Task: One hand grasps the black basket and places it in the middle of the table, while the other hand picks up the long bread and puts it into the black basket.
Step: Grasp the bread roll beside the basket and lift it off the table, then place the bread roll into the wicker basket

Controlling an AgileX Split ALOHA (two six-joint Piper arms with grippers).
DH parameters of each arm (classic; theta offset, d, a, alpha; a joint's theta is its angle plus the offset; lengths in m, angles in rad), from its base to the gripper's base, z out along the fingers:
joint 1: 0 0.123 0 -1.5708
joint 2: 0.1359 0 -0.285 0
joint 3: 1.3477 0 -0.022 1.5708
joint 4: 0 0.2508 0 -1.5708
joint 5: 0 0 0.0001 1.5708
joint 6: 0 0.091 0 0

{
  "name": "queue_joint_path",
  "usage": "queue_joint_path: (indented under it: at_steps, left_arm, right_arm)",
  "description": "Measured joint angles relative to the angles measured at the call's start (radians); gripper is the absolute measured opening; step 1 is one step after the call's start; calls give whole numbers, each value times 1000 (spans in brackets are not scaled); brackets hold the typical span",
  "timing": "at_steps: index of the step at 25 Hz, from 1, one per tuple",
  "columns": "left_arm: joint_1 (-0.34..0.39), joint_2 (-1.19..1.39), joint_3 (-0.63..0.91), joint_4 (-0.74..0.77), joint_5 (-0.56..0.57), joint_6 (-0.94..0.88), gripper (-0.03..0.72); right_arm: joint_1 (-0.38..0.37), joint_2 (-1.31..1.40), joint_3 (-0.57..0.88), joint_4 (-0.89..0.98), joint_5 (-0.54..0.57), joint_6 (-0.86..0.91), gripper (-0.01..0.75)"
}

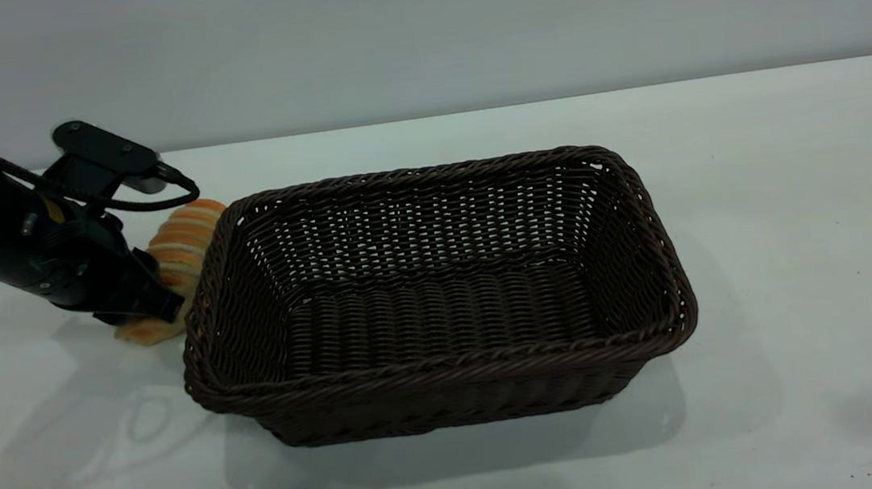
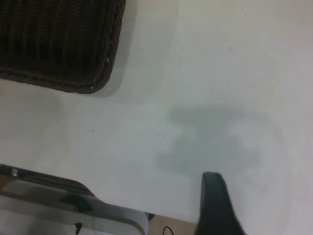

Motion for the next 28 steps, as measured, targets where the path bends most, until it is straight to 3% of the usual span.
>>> queue_joint_path:
  at_steps: [3, 8, 13, 28]
  left_arm:
    - [0, -15, 0, -39, 28, -27, 63]
    - [0, -123, 8, -155, 119, -46, 44]
    - [-30, -307, 8, -153, 126, -45, 43]
    - [-441, -404, 10, -97, 445, -55, 46]
  right_arm:
    - [0, 0, 0, 0, 0, 0, 496]
    - [0, 0, 0, 0, 0, 0, 496]
    - [0, 0, 0, 0, 0, 1, 496]
    - [0, 0, 0, -1, 0, 0, 496]
